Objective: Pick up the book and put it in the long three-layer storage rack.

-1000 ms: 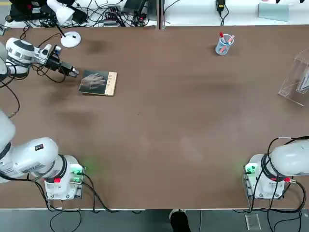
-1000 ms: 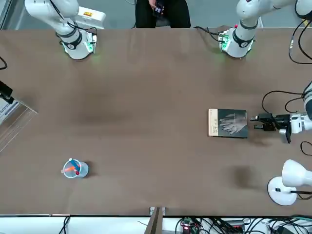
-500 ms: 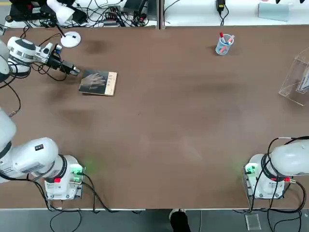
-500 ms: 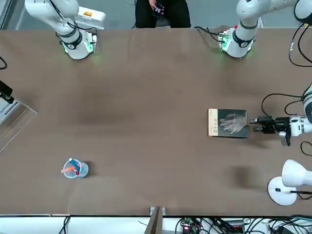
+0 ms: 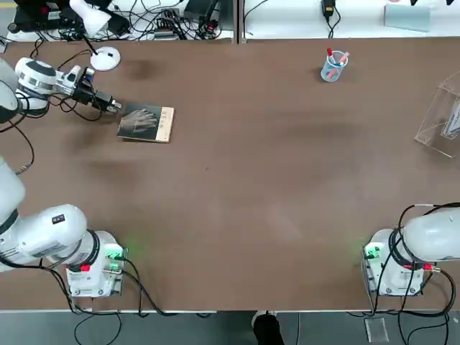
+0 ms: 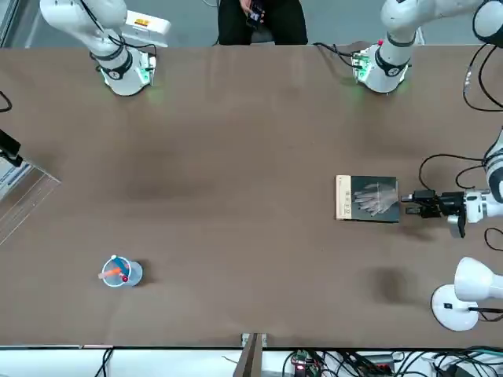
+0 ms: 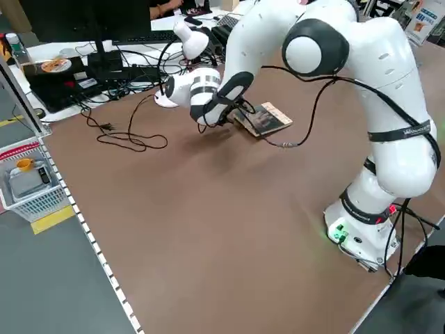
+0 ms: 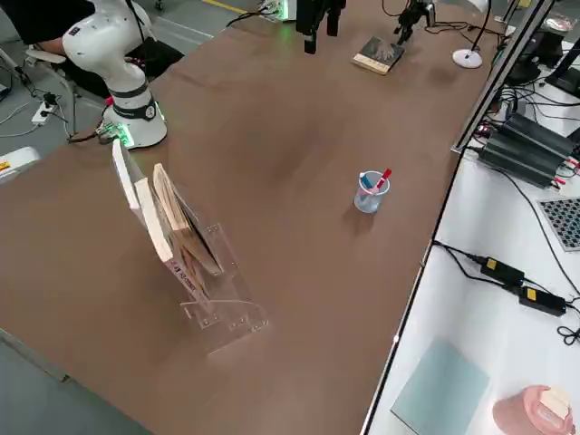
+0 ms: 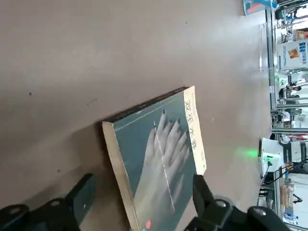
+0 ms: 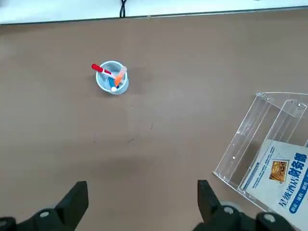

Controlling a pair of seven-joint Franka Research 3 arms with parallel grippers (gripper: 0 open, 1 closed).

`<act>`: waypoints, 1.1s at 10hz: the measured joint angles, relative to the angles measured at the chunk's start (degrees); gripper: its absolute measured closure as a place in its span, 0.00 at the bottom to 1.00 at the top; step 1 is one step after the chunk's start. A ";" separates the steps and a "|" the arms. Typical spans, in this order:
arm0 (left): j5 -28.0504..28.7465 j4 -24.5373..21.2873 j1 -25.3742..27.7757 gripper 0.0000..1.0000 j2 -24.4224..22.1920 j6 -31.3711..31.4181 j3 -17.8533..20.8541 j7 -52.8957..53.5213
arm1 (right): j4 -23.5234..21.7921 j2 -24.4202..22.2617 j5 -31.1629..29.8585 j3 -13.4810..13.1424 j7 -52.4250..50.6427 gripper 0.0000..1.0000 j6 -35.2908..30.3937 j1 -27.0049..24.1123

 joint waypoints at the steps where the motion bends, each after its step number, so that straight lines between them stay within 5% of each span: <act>1: -0.20 0.11 0.00 0.13 0.41 0.00 -0.04 0.00 | 0.00 0.00 0.00 0.00 0.00 0.00 0.00 0.00; 11: -3.56 0.40 -0.36 0.14 2.58 0.00 -0.46 0.00 | 0.00 0.00 0.00 -0.01 0.00 0.00 -0.03 0.00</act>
